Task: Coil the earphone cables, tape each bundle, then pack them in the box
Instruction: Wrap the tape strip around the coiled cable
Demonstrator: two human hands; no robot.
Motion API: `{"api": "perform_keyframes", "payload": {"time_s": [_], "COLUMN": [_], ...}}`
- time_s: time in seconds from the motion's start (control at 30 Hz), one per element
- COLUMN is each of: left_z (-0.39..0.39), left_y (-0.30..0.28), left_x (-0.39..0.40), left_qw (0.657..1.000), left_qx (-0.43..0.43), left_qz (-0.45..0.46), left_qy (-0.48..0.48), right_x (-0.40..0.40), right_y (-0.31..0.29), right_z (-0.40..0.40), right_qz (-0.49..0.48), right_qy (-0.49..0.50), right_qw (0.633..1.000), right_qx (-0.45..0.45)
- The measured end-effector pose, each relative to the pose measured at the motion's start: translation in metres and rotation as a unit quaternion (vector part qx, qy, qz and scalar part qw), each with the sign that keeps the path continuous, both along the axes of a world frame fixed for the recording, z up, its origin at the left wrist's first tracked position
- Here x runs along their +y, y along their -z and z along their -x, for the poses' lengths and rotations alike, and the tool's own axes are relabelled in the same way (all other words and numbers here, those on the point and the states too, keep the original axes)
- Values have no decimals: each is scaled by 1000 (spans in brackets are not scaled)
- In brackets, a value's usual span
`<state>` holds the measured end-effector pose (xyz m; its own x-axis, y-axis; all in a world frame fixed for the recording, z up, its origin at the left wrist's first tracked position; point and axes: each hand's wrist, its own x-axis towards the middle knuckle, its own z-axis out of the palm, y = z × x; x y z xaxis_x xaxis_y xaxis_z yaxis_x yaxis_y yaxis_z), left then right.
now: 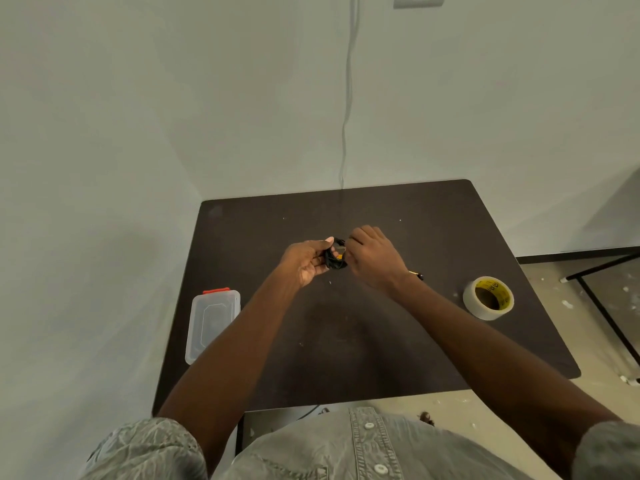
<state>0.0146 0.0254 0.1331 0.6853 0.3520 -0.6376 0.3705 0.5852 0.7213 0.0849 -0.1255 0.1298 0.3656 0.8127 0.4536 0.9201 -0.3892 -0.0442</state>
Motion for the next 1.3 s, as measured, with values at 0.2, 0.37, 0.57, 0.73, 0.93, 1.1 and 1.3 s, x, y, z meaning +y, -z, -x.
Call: {"api": "perform_keyframes", "payload": {"time_s": [0.2, 0.37, 0.57, 0.73, 0.93, 1.1, 1.3], "left_z": [-1, 0, -2, -3, -4, -3, -3], "left_y": [-1, -3, -6, -8, -8, -10, -12], "left_x": [-5, -4, -8, -10, -11, -12, -12], "left_qw": [1000, 999, 998, 998, 998, 997, 997], "left_qx": [-16, -31, -50, -46, -45, -52, -56], "left_qz": [16, 27, 38, 28, 27, 30, 31], "left_qy": [6, 0, -5, -24, -41, -44, -41], "right_x": [4, 7, 7, 6, 6, 5, 5], "right_y": [-3, -1, -1, 1, -1, -4, -4], "right_z": [-4, -8, -11, -12, -9, -9, -10], "right_qz": [16, 13, 23, 10, -1, -6, -6], "right_qy": [3, 28, 38, 42, 43, 49, 49], "right_qw": [1000, 1000, 999, 999, 999, 999, 999], "right_qx": [-11, -4, 1, -2, 1, 11, 7]}}
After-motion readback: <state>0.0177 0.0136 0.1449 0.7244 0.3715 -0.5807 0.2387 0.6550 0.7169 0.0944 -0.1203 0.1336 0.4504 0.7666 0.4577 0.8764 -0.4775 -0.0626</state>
